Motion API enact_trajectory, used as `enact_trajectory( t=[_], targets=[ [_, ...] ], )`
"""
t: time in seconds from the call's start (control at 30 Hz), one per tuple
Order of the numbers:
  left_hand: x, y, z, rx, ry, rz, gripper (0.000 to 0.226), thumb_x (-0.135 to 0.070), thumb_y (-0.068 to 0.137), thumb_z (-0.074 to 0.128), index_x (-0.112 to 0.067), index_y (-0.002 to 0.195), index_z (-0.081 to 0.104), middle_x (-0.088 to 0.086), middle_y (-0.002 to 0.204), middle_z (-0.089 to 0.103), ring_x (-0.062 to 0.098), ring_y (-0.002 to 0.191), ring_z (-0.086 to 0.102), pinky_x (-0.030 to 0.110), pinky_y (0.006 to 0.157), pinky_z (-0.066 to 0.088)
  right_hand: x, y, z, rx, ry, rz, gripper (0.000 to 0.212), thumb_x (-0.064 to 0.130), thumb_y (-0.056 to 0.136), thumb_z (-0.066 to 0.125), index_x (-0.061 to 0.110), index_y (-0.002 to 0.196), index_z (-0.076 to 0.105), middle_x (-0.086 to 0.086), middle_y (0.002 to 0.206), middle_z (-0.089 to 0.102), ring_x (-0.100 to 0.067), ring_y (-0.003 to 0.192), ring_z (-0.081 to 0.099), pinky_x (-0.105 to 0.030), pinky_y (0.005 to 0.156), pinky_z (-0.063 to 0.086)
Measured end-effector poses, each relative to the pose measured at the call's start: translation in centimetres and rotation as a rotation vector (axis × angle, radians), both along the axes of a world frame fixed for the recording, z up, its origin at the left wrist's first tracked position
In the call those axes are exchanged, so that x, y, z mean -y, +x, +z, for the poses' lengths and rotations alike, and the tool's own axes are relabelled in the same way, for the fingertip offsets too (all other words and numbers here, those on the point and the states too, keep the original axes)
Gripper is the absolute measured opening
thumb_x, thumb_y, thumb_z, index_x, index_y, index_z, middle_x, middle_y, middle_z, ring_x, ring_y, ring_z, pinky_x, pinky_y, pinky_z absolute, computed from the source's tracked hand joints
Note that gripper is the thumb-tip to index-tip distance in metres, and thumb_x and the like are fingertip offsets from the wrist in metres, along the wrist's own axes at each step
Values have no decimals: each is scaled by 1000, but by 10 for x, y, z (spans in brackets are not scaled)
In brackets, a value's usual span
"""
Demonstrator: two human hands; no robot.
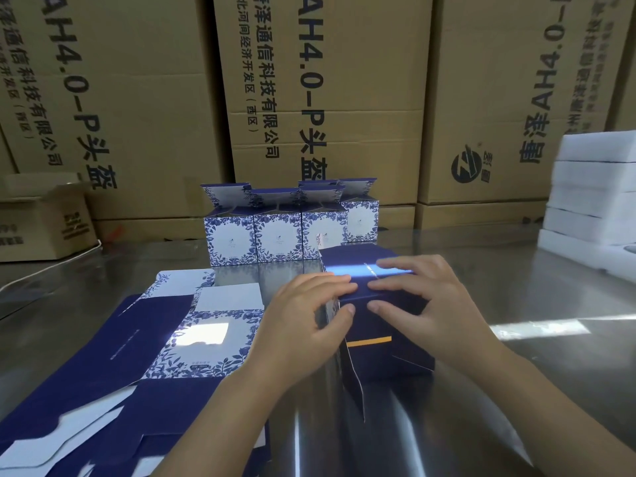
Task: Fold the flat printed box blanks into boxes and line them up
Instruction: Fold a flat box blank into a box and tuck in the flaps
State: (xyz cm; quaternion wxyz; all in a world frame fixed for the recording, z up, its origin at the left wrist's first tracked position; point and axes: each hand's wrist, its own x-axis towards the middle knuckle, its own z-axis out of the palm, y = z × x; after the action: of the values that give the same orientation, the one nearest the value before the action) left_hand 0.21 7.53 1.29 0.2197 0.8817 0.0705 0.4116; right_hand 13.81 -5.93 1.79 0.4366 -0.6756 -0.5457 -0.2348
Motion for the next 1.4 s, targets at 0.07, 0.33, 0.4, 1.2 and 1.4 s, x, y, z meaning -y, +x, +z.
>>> enact_trajectory(
  t=[0.07, 0.33, 0.4, 1.2, 1.4],
  targets=[
    [-1, 0, 0, 15, -65, -23, 33, -30, 79, 54, -24, 107, 71, -23, 109, 61, -4, 114, 49, 15, 103, 32, 1, 1, 1, -70, -15, 32, 23, 24, 71, 82, 36, 90, 73, 18, 123, 57, 1, 116, 40, -16, 103, 26],
    [4, 3, 1, 40, -261, -110, 25, -32, 72, 62, -42, 94, 67, -18, 122, 52, -8, 120, 40, 2, 96, 24, -1, -4, 1, -193, -43, 189, 26, 50, 62, 72, 46, 87, 72, 29, 97, 68, 3, 101, 55, -9, 89, 37],
    [2, 3, -1, 27, -320, -142, 24, -36, 72, 66, -46, 94, 68, -25, 133, 44, -10, 127, 32, 4, 99, 21, 0, -3, 2, -159, -48, 192, 26, 52, 62, 71, 46, 87, 72, 29, 96, 68, 0, 100, 57, -12, 89, 39],
    [3, 10, -5, 134, -547, -313, 16, -39, 66, 71, -38, 81, 76, -13, 105, 69, 1, 110, 57, 18, 98, 41, -4, -2, 1, -219, -33, 257, 13, 47, 68, 69, 46, 80, 73, 27, 84, 71, 2, 98, 60, -12, 86, 42],
    [1, 8, -3, 115, -526, -338, 16, -36, 69, 71, -37, 84, 76, -9, 104, 68, 5, 109, 58, 22, 99, 41, 0, 2, 5, -268, -111, 299, 25, 54, 61, 70, 55, 86, 70, 27, 91, 70, 5, 105, 55, -6, 87, 38]
  ],
)
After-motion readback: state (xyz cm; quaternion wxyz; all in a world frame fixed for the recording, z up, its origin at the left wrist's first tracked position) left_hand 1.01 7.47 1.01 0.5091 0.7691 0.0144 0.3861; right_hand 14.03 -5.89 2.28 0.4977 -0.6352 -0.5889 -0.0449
